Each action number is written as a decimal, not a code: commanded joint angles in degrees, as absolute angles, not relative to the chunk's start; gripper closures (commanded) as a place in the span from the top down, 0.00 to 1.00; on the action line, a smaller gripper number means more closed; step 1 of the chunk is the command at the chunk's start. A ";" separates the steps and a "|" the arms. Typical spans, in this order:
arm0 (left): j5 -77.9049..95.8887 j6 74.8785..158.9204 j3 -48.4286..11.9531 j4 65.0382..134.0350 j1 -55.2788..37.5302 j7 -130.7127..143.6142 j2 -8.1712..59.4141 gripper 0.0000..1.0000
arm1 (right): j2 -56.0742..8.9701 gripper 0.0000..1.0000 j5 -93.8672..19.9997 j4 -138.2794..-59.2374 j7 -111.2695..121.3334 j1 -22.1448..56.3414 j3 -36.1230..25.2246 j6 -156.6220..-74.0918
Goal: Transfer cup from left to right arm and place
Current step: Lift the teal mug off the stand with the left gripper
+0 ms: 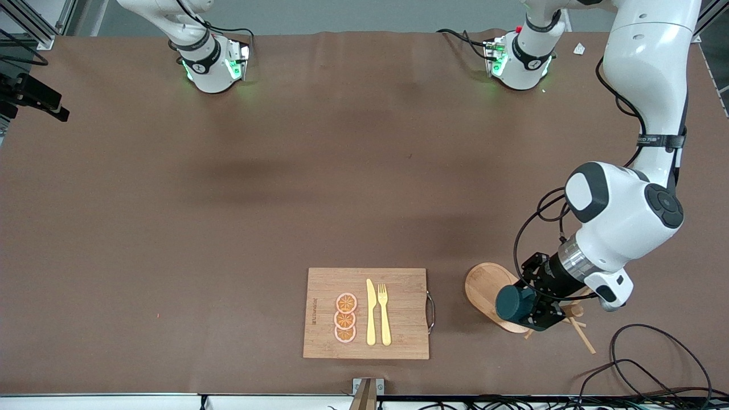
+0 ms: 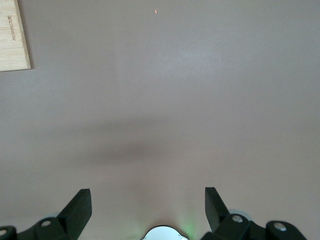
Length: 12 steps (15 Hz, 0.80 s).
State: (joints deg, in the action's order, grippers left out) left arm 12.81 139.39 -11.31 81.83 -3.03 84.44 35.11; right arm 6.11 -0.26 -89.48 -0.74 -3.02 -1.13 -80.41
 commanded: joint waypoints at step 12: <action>0.30 139.04 -18.37 81.30 -15.89 88.84 32.60 0.48 | 6.24 1.00 0.35 -89.30 -0.61 -3.34 -0.70 -80.33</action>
State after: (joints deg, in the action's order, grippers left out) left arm 5.49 139.28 -18.76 80.75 -12.58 86.25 33.12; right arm 6.11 -0.26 -89.48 -0.74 -3.02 -1.10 -80.50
